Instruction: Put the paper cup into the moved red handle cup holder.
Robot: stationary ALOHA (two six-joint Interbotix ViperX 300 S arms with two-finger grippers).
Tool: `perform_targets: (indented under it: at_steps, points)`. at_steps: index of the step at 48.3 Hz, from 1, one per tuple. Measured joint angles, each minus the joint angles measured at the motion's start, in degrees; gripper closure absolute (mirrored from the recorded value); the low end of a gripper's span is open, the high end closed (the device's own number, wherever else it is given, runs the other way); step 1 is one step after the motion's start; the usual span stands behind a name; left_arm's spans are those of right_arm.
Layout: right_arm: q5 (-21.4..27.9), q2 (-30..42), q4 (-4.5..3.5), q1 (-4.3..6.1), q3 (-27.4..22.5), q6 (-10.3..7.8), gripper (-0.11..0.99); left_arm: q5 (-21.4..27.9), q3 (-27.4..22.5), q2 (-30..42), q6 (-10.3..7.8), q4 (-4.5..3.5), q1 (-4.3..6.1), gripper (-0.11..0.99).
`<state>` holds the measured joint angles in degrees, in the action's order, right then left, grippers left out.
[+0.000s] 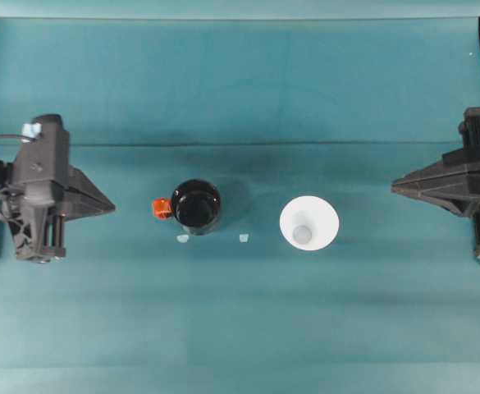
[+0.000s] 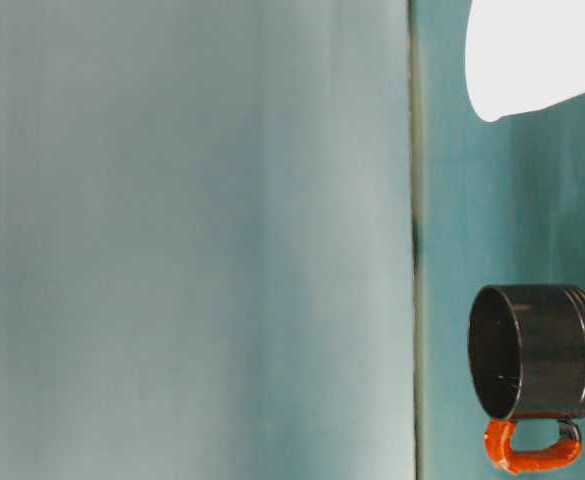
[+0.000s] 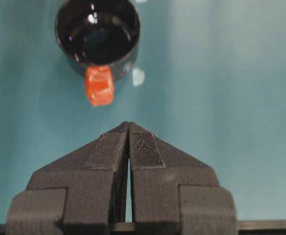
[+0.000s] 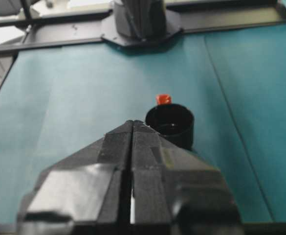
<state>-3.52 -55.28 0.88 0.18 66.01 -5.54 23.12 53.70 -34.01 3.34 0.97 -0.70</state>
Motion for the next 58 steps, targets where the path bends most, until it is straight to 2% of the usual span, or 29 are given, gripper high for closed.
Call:
perform_targets:
  at_steps: [12,18,22,31,35,38,42,46,50,53,58]
  points:
    - [0.09,-0.09,0.00,0.00,0.00,0.00,0.99,3.87,-1.14,1.58,0.09,0.00,-1.32,0.85]
    - [1.05,0.00,0.00,0.00,0.00,0.00,0.99,4.13,-1.32,1.85,0.09,0.00,-1.41,0.83]
    - [1.76,0.00,-0.09,0.00,0.00,0.00,0.99,4.31,-1.32,1.93,0.26,0.09,-1.67,0.68]
    - [2.11,0.00,0.00,0.00,0.00,0.00,0.99,4.13,-1.41,1.85,0.44,0.00,-1.58,0.12]
    - [2.11,0.00,-0.09,0.00,0.00,0.00,0.99,4.31,-1.41,2.11,0.44,0.09,-1.58,-0.06]
    - [2.11,0.00,0.00,0.00,0.00,0.00,0.99,4.31,-1.58,2.55,0.44,0.09,-1.67,-0.07]
    - [2.20,0.00,0.00,0.00,0.00,0.00,0.99,4.22,-1.67,3.78,0.26,0.00,-2.29,-0.08]
    - [2.20,0.00,0.00,0.00,0.00,0.00,0.99,3.96,-2.02,6.06,0.35,0.09,-3.52,-0.09]
    - [2.20,0.00,0.00,0.00,0.00,0.00,0.99,3.16,-2.29,9.14,-0.18,0.09,-4.83,-0.09]
    - [2.11,0.00,0.00,0.00,0.00,-0.09,0.99,1.93,-2.72,11.87,-0.70,0.09,-5.45,-0.09]
    - [2.20,-0.09,-0.09,0.00,0.00,0.00,0.99,-0.26,-4.13,16.26,-1.58,0.09,-5.54,-0.09]
